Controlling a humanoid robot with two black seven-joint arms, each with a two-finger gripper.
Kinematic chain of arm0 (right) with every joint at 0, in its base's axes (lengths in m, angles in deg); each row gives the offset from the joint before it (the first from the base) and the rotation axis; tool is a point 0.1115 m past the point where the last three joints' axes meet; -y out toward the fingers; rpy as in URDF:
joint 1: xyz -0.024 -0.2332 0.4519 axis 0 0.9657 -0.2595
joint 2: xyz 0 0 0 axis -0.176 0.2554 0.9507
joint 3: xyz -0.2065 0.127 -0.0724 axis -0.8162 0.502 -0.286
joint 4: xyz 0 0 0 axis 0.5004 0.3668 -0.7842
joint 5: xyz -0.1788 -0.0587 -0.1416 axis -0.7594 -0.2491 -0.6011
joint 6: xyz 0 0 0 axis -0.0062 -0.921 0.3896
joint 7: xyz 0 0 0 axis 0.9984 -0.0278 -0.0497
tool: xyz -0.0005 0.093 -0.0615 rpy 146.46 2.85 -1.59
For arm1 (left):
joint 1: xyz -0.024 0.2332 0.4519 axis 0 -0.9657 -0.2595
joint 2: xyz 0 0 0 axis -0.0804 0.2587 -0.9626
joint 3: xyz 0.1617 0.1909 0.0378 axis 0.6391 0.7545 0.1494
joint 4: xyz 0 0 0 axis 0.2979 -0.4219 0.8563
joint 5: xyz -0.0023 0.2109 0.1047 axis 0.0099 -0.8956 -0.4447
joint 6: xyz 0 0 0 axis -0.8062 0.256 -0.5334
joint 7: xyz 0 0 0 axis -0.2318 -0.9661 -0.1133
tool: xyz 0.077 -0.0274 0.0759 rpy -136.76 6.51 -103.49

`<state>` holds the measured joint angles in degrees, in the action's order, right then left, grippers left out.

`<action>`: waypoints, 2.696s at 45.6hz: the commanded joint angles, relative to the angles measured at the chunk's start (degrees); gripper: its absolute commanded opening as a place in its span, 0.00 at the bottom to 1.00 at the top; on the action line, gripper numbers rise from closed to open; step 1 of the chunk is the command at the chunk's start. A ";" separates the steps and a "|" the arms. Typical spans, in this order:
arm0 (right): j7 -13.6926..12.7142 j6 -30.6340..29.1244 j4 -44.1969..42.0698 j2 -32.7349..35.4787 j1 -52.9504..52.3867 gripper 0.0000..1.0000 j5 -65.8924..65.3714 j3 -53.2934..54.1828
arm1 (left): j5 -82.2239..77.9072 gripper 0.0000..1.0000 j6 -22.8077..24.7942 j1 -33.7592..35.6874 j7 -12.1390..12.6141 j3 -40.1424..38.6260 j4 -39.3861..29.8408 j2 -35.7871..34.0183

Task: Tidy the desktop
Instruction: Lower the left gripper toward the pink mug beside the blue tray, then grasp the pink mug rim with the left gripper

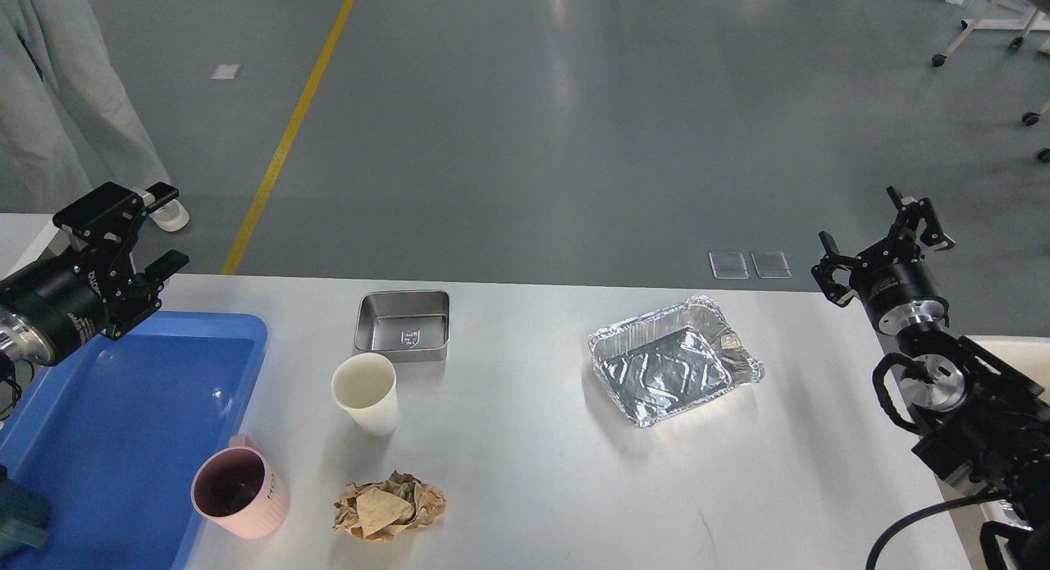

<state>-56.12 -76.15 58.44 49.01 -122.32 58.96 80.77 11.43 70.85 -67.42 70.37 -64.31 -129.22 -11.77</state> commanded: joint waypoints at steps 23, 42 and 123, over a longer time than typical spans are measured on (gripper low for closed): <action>-0.09 -0.43 0.21 -1.31 0.97 1.00 -0.18 -2.19 | -10.62 0.95 4.89 -0.48 4.74 16.30 -6.30 -22.39; 0.00 -0.34 -0.32 -3.07 0.97 1.00 -0.27 -4.22 | -27.06 0.91 5.15 -0.74 2.45 20.09 -7.10 -30.12; 0.17 -0.08 -0.49 -3.24 2.55 1.00 -0.18 -4.22 | -41.74 0.29 5.68 -5.13 10.10 22.90 0.20 -0.51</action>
<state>-55.95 -76.22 57.95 45.73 -119.69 58.75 76.55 -30.30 76.30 -71.92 80.52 -41.40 -129.01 -12.28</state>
